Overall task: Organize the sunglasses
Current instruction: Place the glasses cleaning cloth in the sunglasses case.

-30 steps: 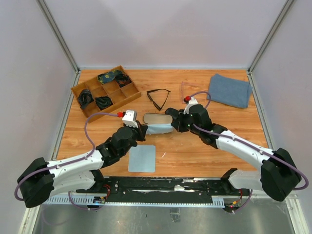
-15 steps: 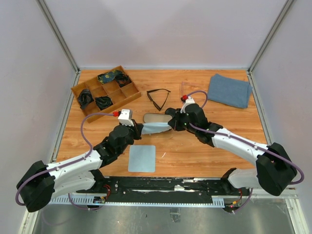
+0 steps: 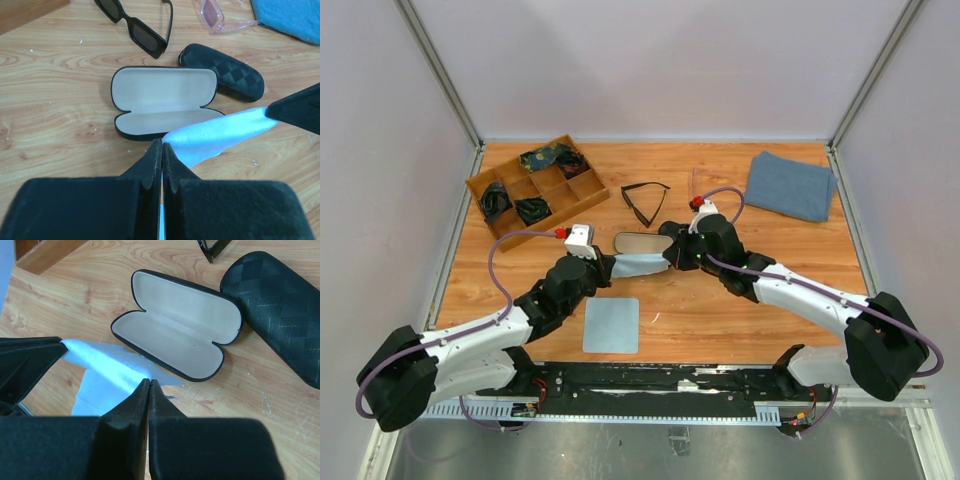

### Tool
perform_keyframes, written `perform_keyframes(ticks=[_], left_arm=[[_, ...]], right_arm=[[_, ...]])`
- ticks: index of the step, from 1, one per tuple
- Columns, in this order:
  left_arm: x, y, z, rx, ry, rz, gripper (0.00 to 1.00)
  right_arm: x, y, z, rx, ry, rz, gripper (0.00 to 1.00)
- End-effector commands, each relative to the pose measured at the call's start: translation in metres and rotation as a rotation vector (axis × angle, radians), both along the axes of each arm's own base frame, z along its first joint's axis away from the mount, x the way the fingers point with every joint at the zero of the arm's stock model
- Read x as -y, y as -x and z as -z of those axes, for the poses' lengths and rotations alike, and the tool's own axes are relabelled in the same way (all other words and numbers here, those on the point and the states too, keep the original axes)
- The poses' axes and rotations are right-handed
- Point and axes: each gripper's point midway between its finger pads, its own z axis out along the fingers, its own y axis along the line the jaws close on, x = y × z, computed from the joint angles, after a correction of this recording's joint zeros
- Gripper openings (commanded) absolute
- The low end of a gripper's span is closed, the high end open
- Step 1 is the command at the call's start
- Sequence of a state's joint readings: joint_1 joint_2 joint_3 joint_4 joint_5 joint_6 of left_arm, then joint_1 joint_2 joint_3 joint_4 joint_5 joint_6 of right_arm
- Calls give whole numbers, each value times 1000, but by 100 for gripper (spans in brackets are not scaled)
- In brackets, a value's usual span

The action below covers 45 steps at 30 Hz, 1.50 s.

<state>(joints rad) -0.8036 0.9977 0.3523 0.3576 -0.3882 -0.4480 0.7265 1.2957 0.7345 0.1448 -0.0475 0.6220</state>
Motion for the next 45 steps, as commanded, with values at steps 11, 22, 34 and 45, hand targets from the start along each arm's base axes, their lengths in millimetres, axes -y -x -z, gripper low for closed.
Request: perform_keyframes(ticks=[11, 22, 34, 45], left_arm=[[0, -7, -2, 17, 1, -6, 0], [0, -15, 5, 9, -10, -11, 0], [2, -37, 4, 13, -6, -14, 1], [7, -55, 6, 10, -20, -10, 1]], right_arm=[[3, 7, 9, -23, 1, 32, 1], [1, 1, 14, -29, 21, 39, 1], [2, -20, 17, -23, 26, 51, 1], [7, -40, 14, -21, 19, 66, 1]])
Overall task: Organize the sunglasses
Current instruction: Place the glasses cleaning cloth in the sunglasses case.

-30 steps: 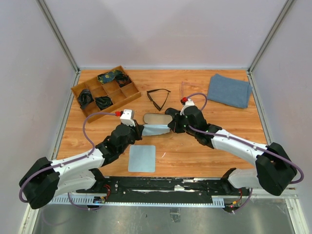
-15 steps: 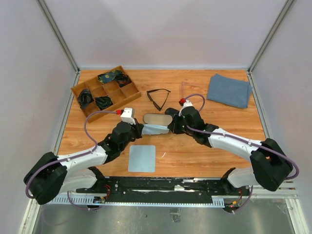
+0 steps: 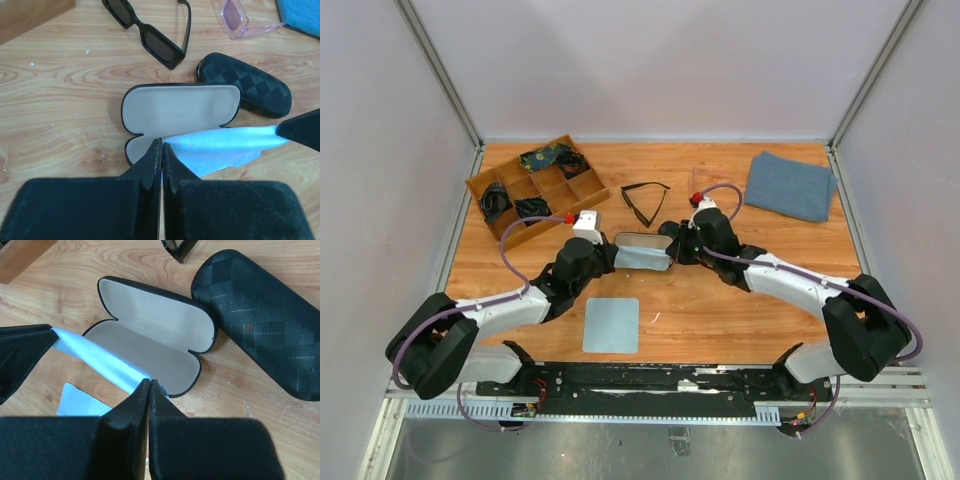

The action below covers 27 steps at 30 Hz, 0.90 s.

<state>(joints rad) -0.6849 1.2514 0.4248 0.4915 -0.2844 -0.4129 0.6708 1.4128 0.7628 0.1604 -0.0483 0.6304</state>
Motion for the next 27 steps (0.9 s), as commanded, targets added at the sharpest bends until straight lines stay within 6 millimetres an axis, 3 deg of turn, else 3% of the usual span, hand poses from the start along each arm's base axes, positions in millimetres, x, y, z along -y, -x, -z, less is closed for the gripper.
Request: perform_keyframes(ticks=[1, 27], left_arm=[[5, -16, -18, 52, 20, 1, 1], [8, -33, 1, 21, 11, 8, 1]], right_arm=[[-2, -18, -14, 41, -22, 5, 1], [-1, -37, 4, -1, -23, 7, 1]])
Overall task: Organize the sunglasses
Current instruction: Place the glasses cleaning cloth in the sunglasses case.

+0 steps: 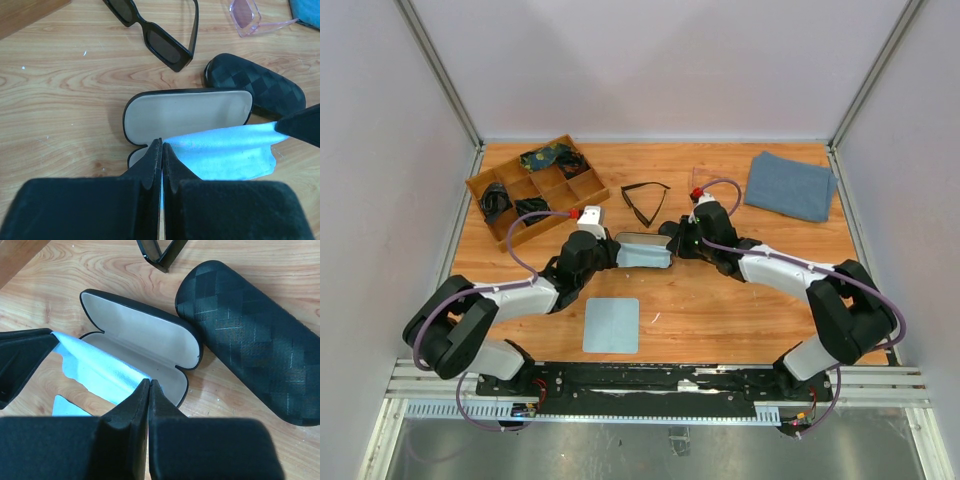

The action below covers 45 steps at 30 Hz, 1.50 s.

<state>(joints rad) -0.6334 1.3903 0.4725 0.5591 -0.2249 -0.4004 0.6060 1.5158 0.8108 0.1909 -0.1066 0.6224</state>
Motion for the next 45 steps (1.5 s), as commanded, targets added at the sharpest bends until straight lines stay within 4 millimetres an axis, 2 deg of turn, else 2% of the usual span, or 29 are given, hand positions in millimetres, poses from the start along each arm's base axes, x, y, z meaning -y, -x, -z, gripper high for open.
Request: perform_keyframes(ticks=[1, 45], left_arm=[[4, -13, -13, 45, 20, 0, 0], [8, -19, 11, 1, 7, 14, 1]], right_arm=[[-4, -13, -8, 32, -16, -4, 1], [-4, -12, 12, -22, -16, -13, 1]])
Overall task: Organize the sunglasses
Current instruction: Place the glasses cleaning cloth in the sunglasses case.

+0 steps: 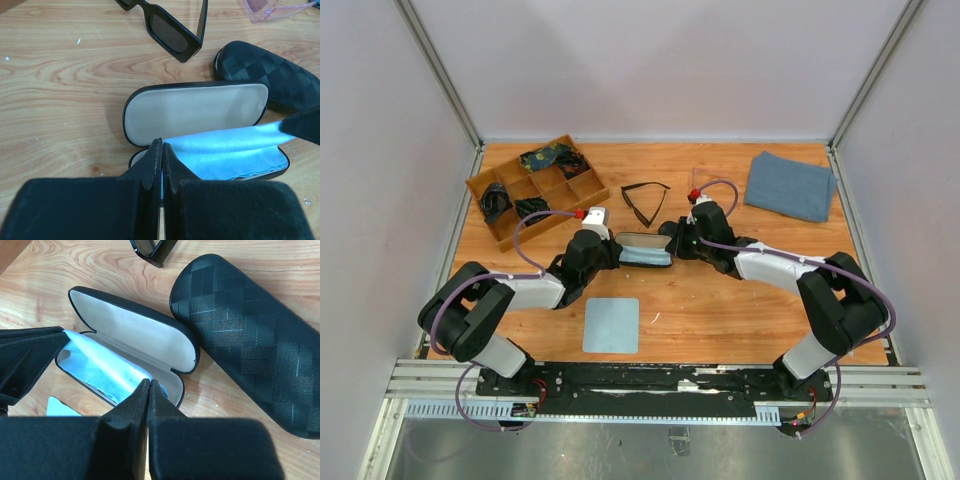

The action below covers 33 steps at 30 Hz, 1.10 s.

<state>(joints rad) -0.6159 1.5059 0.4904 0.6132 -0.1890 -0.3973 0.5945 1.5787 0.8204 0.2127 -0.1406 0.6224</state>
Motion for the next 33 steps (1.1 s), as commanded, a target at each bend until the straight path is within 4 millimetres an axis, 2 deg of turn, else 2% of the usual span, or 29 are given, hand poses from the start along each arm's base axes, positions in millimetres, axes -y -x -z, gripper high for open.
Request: perform_keyframes(ticks=[1, 10, 12, 14, 18, 20, 22, 28, 33], left_arm=[[3, -11, -13, 42, 25, -5, 1], [2, -9, -10, 31, 26, -3, 1], [2, -9, -9, 29, 25, -2, 4], [2, -9, -9, 25, 22, -5, 9], [-2, -9, -13, 28, 21, -24, 36], [-6, -9, -19, 35, 19, -44, 50], [-11, -10, -27, 51, 17, -64, 57], [-22, -7, -60, 107, 32, -102, 65], [-27, -1, -71, 118, 53, -113, 70]], right_arm=[[-1, -9, -4, 14, -18, 5, 1], [-1, -8, 1, -3, -17, 6, 1], [-1, -9, 1, -6, -17, 9, 4], [-1, -9, 0, -7, -19, 10, 13], [4, -14, -4, 1, -23, 29, 36], [8, -17, -11, 16, -30, 40, 39], [12, -21, -19, 39, -28, 47, 41], [28, -20, -44, 113, 15, 54, 45], [42, -14, -55, 161, 75, 44, 51]])
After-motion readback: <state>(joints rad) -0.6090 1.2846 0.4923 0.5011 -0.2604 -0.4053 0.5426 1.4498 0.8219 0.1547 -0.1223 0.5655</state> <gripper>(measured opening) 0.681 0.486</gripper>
